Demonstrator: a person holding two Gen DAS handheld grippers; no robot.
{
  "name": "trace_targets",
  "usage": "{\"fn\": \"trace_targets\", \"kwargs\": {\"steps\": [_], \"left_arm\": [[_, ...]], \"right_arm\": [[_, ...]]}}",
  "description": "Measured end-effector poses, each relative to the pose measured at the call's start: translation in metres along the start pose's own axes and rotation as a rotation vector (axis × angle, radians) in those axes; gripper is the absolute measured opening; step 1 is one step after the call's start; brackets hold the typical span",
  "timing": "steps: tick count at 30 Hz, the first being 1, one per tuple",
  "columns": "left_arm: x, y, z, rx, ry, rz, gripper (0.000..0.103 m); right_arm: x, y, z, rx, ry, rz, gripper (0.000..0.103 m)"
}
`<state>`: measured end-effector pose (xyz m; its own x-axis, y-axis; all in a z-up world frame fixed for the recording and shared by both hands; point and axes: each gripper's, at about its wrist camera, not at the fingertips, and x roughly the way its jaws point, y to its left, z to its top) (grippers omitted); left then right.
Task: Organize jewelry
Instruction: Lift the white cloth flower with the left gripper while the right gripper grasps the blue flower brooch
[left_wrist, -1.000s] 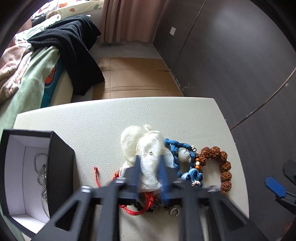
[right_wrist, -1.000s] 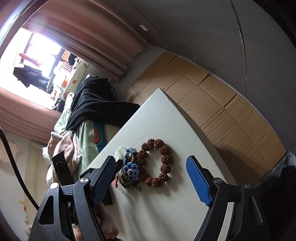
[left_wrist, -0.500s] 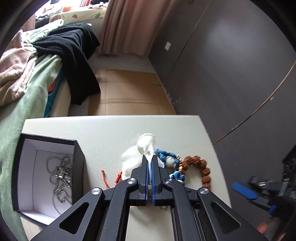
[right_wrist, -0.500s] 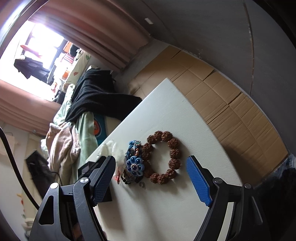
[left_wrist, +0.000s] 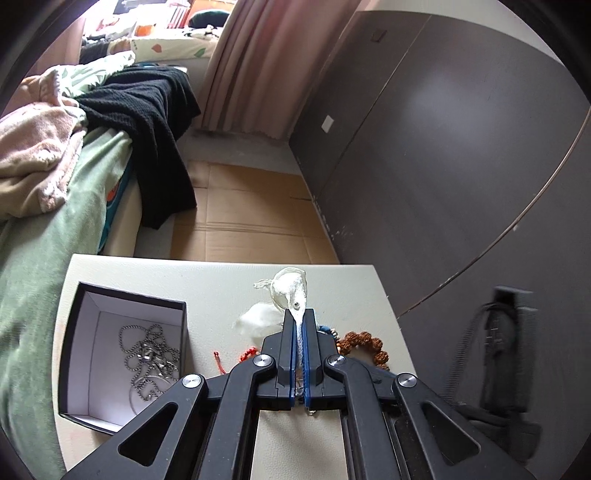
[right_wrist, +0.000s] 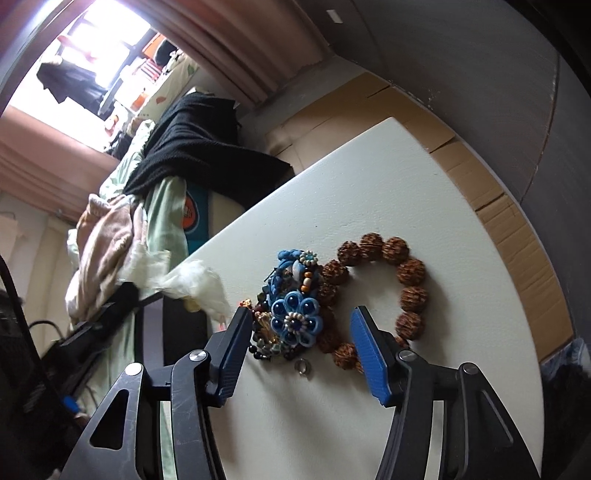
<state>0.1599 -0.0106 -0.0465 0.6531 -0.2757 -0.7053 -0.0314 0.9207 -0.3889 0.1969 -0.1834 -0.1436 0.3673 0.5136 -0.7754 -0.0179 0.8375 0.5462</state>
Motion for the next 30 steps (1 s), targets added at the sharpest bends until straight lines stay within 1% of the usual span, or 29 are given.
{"fn": "trace_targets", "kwargs": {"steps": [6,14,16,18,21,26,30], "left_arm": [[-0.008,0.008,0.004,-0.017,-0.015,0.001,0.001],[-0.012,0.021,0.004,-0.044,-0.02,0.01,0.002],[-0.014,0.023,0.004,-0.048,-0.021,0.011,0.001],[-0.017,0.023,0.005,-0.05,-0.026,0.012,0.002],[-0.027,0.022,0.004,-0.05,-0.042,0.005,0.002],[-0.052,0.021,0.003,-0.057,-0.087,-0.004,0.002],[-0.069,0.024,-0.006,-0.068,-0.115,0.011,0.002]], "right_arm": [[0.021,0.011,-0.001,-0.043,0.022,-0.093,0.058],[0.04,0.037,-0.011,-0.168,0.021,-0.212,0.057],[0.041,0.039,-0.012,-0.2,0.014,-0.249,0.04],[0.04,0.039,-0.012,-0.214,0.014,-0.241,0.036],[0.027,0.032,-0.008,-0.195,0.008,-0.218,0.033],[-0.001,0.023,-0.001,-0.126,-0.029,-0.089,0.033],[-0.016,0.023,0.0,-0.106,-0.051,-0.006,0.033]]}}
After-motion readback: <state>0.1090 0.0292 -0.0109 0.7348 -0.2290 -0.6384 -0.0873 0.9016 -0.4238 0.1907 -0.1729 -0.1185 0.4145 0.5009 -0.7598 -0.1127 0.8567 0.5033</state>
